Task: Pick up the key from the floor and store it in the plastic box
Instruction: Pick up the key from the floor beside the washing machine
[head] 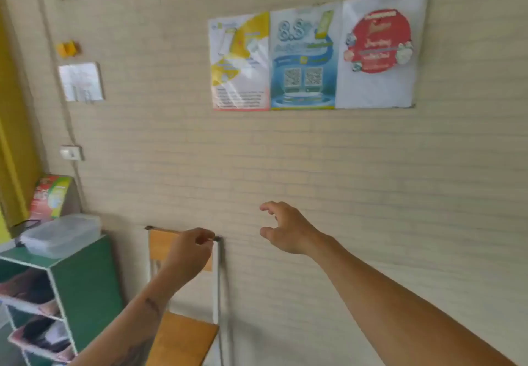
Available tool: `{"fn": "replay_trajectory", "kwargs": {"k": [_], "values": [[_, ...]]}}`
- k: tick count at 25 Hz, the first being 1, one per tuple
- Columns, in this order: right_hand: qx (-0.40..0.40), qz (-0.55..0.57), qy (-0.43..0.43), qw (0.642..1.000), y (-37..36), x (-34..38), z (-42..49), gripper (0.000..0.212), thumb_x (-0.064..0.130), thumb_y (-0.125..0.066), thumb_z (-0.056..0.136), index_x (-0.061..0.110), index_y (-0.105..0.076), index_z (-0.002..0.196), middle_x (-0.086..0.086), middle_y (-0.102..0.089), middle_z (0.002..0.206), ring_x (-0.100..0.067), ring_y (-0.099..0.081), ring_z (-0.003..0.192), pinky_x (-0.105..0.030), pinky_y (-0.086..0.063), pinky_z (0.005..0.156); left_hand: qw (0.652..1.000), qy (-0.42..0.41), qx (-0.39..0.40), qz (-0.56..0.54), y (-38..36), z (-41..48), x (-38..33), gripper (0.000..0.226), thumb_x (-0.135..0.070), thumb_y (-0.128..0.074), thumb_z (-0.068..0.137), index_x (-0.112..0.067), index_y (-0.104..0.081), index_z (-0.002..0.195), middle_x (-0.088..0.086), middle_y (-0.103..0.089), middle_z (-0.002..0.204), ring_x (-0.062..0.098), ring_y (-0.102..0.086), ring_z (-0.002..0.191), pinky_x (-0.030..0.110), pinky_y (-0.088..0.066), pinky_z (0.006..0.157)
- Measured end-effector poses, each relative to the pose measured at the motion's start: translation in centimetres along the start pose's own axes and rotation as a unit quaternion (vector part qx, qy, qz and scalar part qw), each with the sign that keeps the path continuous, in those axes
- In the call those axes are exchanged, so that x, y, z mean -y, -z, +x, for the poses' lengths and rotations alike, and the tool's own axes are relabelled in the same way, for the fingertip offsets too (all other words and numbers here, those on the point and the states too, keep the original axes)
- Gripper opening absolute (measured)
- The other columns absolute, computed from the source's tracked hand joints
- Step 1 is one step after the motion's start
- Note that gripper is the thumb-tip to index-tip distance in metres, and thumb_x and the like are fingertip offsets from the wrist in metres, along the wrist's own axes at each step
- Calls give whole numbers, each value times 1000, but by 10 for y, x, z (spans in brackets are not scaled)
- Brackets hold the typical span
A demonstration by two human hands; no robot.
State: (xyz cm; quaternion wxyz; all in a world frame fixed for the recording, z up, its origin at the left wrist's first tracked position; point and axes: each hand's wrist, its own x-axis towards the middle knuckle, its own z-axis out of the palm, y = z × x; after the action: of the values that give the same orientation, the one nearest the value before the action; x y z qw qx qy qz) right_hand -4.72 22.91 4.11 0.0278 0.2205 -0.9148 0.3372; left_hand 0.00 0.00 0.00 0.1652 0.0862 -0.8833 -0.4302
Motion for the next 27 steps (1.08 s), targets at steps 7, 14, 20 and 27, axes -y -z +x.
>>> {"fn": "replay_trajectory", "kwargs": {"k": [7,14,20,27], "values": [[-4,-46,-94,995,88,-165,-91,58,29,-59,92,26,-41,148,-1,-42,150,-22,-41,138,-38,-38,109,985,35,123,-113,-186,-33,-90,23,-11,-56,87,-23,-72,99,0,-76,91,18,-74,85,37,-55,78],[-31,-86,-207,974,200,-322,-208,58,29,-58,93,25,-40,148,-1,-41,151,-22,-41,138,-38,-39,109,953,-10,268,-144,-363,-88,-221,25,-10,-54,89,-17,-69,107,4,-75,96,18,-72,88,37,-55,86],[-99,-62,-323,939,275,-426,-292,56,28,-57,94,24,-40,148,-3,-41,151,-23,-41,137,-40,-39,109,913,-74,383,-120,-495,-112,-321,26,-9,-53,90,-16,-68,111,4,-75,97,18,-71,90,36,-54,85],[-167,-25,-457,873,333,-553,-351,54,28,-59,92,27,-44,145,-7,-46,147,-26,-48,131,-41,-44,105,847,-135,504,-104,-663,-118,-407,27,-12,-55,90,-18,-67,112,2,-74,98,14,-71,90,36,-55,89]]}}
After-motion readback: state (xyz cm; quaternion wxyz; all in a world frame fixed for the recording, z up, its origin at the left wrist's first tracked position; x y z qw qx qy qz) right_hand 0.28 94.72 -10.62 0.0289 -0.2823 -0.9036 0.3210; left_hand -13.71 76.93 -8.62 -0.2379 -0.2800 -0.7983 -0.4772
